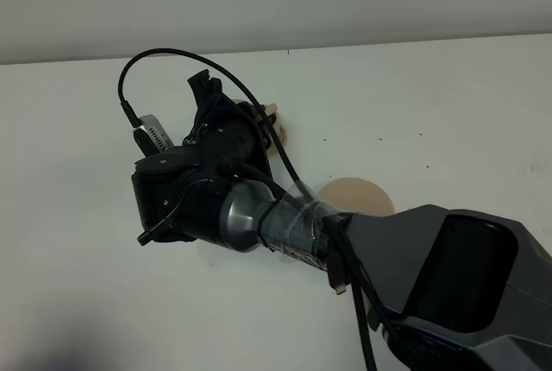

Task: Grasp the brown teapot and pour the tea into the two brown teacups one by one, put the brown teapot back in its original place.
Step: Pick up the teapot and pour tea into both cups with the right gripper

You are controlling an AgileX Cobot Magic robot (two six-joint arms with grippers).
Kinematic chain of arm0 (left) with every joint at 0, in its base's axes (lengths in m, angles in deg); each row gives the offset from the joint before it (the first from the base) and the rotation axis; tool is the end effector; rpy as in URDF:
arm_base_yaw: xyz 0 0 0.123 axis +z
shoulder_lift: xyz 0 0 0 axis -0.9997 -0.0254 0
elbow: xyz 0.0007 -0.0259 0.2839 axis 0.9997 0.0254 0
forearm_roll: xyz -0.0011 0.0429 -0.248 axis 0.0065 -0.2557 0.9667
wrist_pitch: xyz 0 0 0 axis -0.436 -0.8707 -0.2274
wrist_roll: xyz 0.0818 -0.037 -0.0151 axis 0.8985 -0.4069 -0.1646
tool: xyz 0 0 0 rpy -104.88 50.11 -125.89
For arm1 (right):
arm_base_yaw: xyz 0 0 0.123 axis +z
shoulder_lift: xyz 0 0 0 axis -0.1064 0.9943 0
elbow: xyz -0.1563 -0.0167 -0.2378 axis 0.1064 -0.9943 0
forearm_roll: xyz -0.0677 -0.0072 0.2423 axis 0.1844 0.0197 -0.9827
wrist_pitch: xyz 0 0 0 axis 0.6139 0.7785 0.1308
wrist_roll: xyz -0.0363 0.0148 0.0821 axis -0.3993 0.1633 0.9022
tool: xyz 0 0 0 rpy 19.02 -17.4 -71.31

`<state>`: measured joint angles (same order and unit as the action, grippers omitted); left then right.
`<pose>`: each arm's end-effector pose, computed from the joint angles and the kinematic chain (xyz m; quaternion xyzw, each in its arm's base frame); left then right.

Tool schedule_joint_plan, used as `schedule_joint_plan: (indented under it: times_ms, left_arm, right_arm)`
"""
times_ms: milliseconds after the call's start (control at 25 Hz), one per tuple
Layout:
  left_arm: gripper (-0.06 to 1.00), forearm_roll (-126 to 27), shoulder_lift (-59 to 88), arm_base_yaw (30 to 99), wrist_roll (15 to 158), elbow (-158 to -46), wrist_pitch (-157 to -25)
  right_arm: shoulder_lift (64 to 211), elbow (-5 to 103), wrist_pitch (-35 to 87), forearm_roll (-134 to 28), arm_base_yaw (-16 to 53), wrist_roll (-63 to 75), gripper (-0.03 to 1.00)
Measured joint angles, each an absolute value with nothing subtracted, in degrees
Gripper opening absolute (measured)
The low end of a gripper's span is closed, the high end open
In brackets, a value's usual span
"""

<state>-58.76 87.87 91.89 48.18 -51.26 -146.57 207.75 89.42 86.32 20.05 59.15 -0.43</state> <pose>-0.0054 -0.0057 0.2803 -0.0535 0.8416 -0.0382 0.5361 0.2855 0.4353 0.1611 -0.7374 0.4457 -0.4751 0.1786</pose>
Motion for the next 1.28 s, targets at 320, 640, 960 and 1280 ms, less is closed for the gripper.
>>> schedule_joint_plan:
  times_ms: [320,640,960,1280]
  left_arm:
    - [0.28,-58.8,87.9,91.9,48.2,-51.3,-146.6]
    - [0.28,-58.8,87.9,91.9,48.2,-51.3,-146.6]
    - [0.28,-58.8,87.9,91.9,48.2,-51.3,-146.6]
    - [0.28,-58.8,87.9,91.9,48.2,-51.3,-146.6]
  right_arm:
    - [207.7,89.4,86.3,20.4,59.2,-0.8,0.11]
    - [207.7,89.4,86.3,20.8,59.2,-1.2,0.11]
    - [207.7,89.4,86.3,21.6,59.2,-1.6,0.11]
    - [207.7,89.4,86.3,22.2,59.2,-2.3,0.11]
